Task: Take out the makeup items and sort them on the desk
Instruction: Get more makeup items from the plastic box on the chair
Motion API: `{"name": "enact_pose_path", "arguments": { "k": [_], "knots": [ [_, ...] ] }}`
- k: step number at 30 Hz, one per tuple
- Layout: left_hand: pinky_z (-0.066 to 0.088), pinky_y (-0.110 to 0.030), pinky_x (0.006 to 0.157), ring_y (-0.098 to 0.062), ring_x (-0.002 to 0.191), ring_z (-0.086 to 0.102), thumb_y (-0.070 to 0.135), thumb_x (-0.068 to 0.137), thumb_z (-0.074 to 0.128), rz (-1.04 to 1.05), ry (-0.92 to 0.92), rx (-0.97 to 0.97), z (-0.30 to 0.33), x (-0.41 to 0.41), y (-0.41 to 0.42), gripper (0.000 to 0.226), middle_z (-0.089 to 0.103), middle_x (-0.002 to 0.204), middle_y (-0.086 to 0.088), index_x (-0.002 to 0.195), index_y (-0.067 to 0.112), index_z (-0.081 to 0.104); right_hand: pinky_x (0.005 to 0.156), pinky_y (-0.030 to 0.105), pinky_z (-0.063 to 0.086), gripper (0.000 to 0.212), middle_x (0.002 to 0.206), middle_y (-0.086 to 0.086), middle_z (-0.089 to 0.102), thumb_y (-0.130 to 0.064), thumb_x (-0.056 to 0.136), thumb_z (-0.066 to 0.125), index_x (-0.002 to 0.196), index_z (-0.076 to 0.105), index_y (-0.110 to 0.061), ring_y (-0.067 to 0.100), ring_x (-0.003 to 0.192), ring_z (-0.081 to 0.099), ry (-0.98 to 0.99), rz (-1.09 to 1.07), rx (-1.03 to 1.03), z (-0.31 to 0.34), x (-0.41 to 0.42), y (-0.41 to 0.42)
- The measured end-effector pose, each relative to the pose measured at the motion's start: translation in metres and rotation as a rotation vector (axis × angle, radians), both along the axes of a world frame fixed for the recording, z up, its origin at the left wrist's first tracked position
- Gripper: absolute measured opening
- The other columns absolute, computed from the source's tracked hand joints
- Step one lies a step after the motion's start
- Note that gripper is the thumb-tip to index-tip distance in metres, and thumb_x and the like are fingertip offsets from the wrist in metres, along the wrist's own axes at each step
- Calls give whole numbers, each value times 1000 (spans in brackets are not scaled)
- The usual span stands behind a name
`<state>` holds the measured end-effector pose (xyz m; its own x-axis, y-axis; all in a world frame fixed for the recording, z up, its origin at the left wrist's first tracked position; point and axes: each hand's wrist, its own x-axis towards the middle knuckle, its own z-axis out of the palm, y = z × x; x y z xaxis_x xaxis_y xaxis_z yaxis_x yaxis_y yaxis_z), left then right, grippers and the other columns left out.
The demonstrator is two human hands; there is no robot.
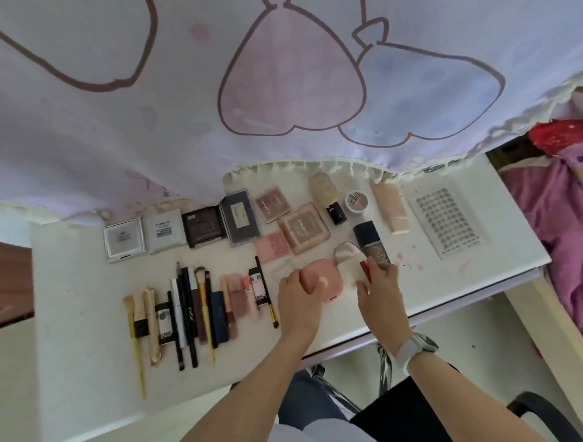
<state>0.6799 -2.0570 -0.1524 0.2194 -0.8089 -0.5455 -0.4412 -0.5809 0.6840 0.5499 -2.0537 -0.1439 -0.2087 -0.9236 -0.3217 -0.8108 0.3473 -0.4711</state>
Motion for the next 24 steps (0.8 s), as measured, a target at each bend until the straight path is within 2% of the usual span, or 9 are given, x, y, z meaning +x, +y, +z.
{"name": "enact_pose_path", "arguments": {
  "k": [4, 8, 13, 16, 19, 21, 22, 23, 24],
  "knots": [
    [38, -23, 93, -21, 108, 50, 29, 92, 54, -49, -42, -37, 0, 0, 3, 50, 37, 130, -7, 136, 10, 39, 80, 42, 50, 40, 126, 15, 39, -9, 92, 51, 130, 45, -4, 34, 90, 57, -12, 20, -53, -2, -1, -1],
    [30, -15, 89, -18, 115, 47, 20, 93, 51, -92, -49, -64, 0, 3, 6, 46, 38, 134, -7, 137, 13, 39, 77, 36, 47, 32, 121, 16, 45, -8, 92, 50, 123, 53, -1, 34, 87, 57, 4, 31, -93, -5, -2, 0],
    [28, -22, 104, -17, 127, 39, 16, 93, 49, -157, 34, -96, 2, 11, 13, 48, 43, 139, -3, 139, 15, 37, 76, 21, 38, 31, 117, 17, 46, -5, 91, 50, 121, 55, 0, 25, 87, 53, -4, 31, -117, 0, 3, 7],
    [26, -21, 104, -15, 127, 37, 15, 92, 49, -164, 43, -162, 8, 28, 19, 43, 42, 138, -1, 134, 16, 43, 76, 16, 33, 30, 107, 11, 41, -4, 91, 48, 119, 55, 2, 17, 83, 44, -77, -47, -136, 11, 21, 7],
    [31, -21, 101, -16, 120, 41, 15, 91, 49, -88, 18, -253, 18, 66, 28, 31, 47, 126, 1, 122, 16, 51, 68, 15, 36, 25, 94, 6, 45, -8, 92, 48, 112, 60, -1, 16, 74, 47, -183, -31, -95, 24, 56, 1],
    [40, -29, 98, -18, 109, 48, 13, 91, 49, 18, -36, -333, 22, 102, 37, 19, 51, 110, 2, 109, 17, 56, 72, 28, 49, 17, 86, 12, 58, -11, 90, 51, 99, 63, -3, 22, 73, 56, -273, 37, -63, 31, 89, -2],
    [41, -28, 95, -18, 104, 50, 12, 91, 50, 80, -74, -358, 22, 121, 42, 16, 53, 105, 2, 104, 17, 57, 74, 34, 52, 14, 84, 16, 62, -12, 90, 53, 94, 64, -4, 26, 75, 59, -305, 65, -57, 34, 107, -4],
    [40, -26, 93, -17, 103, 50, 12, 91, 50, 143, -121, -359, 22, 140, 49, 16, 55, 105, 1, 105, 15, 58, 72, 32, 52, 11, 83, 15, 65, -12, 89, 54, 91, 63, -7, 25, 75, 60, -344, 83, -41, 35, 126, -5],
    [39, -24, 93, -18, 104, 51, 11, 91, 51, 205, -169, -346, 21, 159, 55, 19, 57, 107, -1, 108, 13, 59, 67, 25, 50, 8, 81, 9, 65, -13, 89, 53, 88, 62, -14, 20, 73, 60, -401, 97, -9, 36, 146, -6]
  ]
}}
